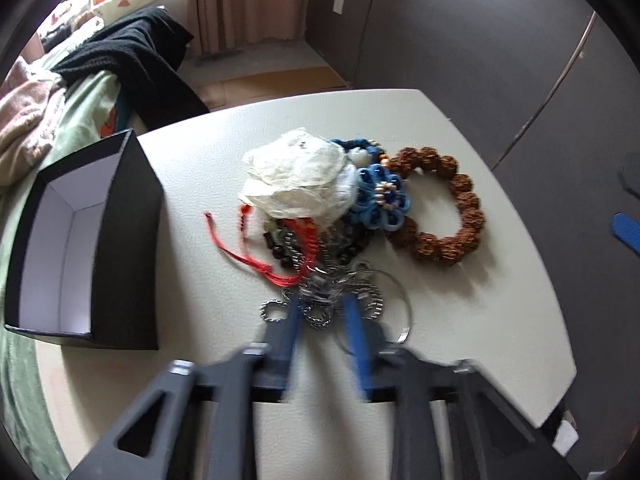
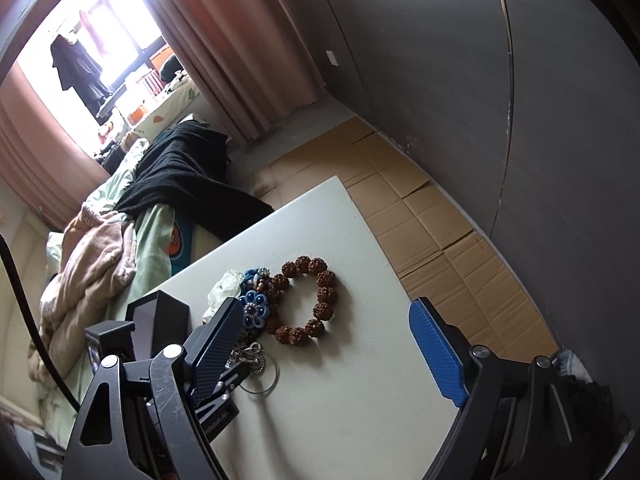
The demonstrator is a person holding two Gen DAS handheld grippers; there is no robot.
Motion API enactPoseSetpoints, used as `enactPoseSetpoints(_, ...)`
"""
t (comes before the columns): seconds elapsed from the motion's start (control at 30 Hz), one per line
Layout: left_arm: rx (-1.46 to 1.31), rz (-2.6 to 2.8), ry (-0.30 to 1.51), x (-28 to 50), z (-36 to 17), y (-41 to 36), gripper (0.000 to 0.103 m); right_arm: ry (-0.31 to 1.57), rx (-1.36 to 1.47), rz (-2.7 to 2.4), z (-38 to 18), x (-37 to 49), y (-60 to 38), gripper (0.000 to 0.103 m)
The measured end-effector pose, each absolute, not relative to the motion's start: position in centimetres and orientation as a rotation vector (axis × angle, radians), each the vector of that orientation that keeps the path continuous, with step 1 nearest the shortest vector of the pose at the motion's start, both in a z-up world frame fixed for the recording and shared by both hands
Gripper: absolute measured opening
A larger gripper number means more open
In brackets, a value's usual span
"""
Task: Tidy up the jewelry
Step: 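Reach the left gripper into the pile and close on the silver chains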
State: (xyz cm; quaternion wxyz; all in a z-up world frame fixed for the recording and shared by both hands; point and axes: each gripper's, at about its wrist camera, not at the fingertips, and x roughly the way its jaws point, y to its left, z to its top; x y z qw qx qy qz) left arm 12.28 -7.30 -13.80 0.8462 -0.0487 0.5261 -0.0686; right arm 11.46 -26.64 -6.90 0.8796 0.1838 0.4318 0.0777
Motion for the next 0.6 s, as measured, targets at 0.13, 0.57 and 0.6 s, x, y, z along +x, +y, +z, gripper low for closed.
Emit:
enactPoseSetpoints(0.13, -0.134, -0.158, 1.076, 11.6, -12.5, -6.7, 0.002, 0.921, 0.369, 0.180, -7.6, 11.9, -25.7, 0.087)
enactPoseSetpoints(0.57, -0.293, -0.163, 0.953, 10.8, -7.9, -1.3, 0.002, 1.051, 0.372, 0.304, -11.1, 13.7, -21.4, 0.073)
enactPoseSetpoints(0.6, -0.298, -0.158, 0.948, 10.7, -7.8, -1.0, 0.002, 1.062, 0.375, 0.317, -11.4, 13.9, -20.8, 0.071)
